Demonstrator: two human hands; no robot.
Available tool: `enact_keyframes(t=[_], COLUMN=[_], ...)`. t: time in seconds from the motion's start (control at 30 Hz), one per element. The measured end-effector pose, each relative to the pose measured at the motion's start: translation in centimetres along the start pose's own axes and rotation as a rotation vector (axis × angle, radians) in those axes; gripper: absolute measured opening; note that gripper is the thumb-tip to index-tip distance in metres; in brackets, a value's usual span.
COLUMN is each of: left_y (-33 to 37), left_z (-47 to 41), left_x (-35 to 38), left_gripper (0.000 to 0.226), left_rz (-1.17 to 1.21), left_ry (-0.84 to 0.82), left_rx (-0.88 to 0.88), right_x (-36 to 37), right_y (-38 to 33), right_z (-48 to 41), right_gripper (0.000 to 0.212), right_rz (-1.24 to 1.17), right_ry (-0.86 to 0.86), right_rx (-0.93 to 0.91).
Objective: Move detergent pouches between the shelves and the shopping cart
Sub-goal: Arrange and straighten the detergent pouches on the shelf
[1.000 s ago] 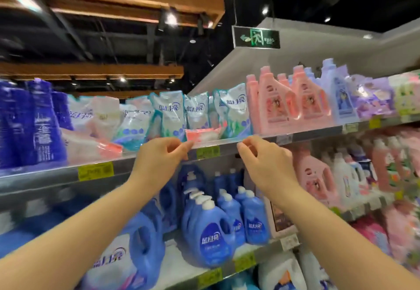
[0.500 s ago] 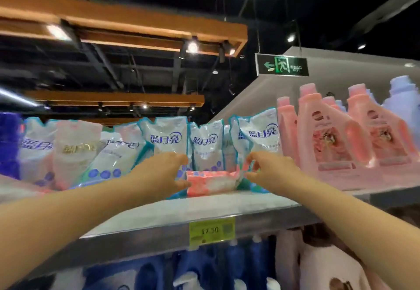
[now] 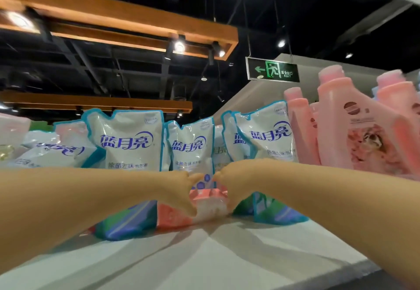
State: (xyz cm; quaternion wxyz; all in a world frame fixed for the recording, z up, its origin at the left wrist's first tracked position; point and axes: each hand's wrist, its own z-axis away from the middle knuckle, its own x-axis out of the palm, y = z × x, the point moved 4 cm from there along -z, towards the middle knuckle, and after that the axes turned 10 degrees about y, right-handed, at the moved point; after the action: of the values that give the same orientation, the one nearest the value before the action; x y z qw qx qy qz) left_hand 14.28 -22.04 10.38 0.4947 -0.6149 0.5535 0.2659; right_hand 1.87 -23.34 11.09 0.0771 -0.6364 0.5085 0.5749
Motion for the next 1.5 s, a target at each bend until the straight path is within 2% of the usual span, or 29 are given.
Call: enact_keyframes(t=[0.07,0.17,0.23,0.33,0.47,0.6,0.7,0.8,0.87,0.9,0.93,1.0,1.07,1.17,1.27,1.37,1.5], left_y=[0.2,0.6,0.4,-0.2,0.2,0.0,0.0,0.3,0.8,1.3,1.9,3.2,4.8,7.1,10.4,14.4,20.3], left_z=[-0.9,-1.6,-1.9,-1.8,-0.8,0.1,1.3,3.0,4.6,5.5,6.6,8.8,11.1,14.5,17.9,21.7,27.3], left_x=[1.0,2.5,2.7,1.8,-0.4,-3.6,-6.4,-9.0,-10.5,-11.2,-11.7,-12.5,-13.3,-14.7,-15.6,-15.1,-14.2], left_gripper=[0.092,0.089,0.082,0.064,0.054,0.040,0.037,0.027,0.024,0.021,0.016,0.018,0.017,0.014,0.010,0.008,0.006], left_rz=[0.007,-0.077,-0.099,-0.084,-0.027,0.082,0.196,0.437,0.620,0.710,0.814,1.082,1.284,1.418,1.525,1.715,1.880], left_ry=[-0.033,-0.049,-0.023,0.041,0.116,0.228,0.350,0.530,0.648,0.705,0.765,0.832,0.837,0.802,0.763,0.650,0.467], left_rx=[-0.018,-0.039,-0.063,-0.119,-0.183,-0.268,-0.367,-0.437,-0.441,-0.436,-0.437,-0.450,-0.420,-0.340,-0.252,-0.227,-0.241], right_x=[1.5,3.4,3.7,2.7,0.2,-3.4,-6.7,-9.7,-11.1,-11.5,-11.7,-11.6,-11.3,-11.1,-11.2,-11.2,-10.2], right_y=[0.0,-0.8,-0.9,-0.6,0.1,1.8,3.1,4.0,4.3,4.4,4.4,4.1,3.2,1.0,-1.6,-3.9,-6.6], right_z=[-1.7,-3.7,-4.3,-4.7,-3.7,-2.5,-0.9,1.1,3.4,4.8,6.0,8.2,10.7,15.0,19.0,24.0,33.5], right_gripper=[0.059,0.070,0.062,0.048,0.031,0.027,0.027,0.035,0.047,0.058,0.068,0.079,0.078,0.068,0.071,0.070,0.072], right_rz=[0.039,0.030,0.054,0.046,0.035,0.006,0.044,0.122,0.064,0.010,-0.066,-0.290,-0.508,-0.971,-1.467,-1.648,-1.734], right_ry=[-0.020,-0.036,-0.012,0.078,0.235,0.378,0.580,0.929,1.198,1.285,1.286,1.156,1.103,1.097,0.926,0.917,0.923], right_rx=[-0.048,-0.108,-0.119,-0.104,-0.067,0.000,-0.011,-0.048,-0.046,-0.027,0.000,0.079,0.145,0.154,0.250,0.354,0.539])
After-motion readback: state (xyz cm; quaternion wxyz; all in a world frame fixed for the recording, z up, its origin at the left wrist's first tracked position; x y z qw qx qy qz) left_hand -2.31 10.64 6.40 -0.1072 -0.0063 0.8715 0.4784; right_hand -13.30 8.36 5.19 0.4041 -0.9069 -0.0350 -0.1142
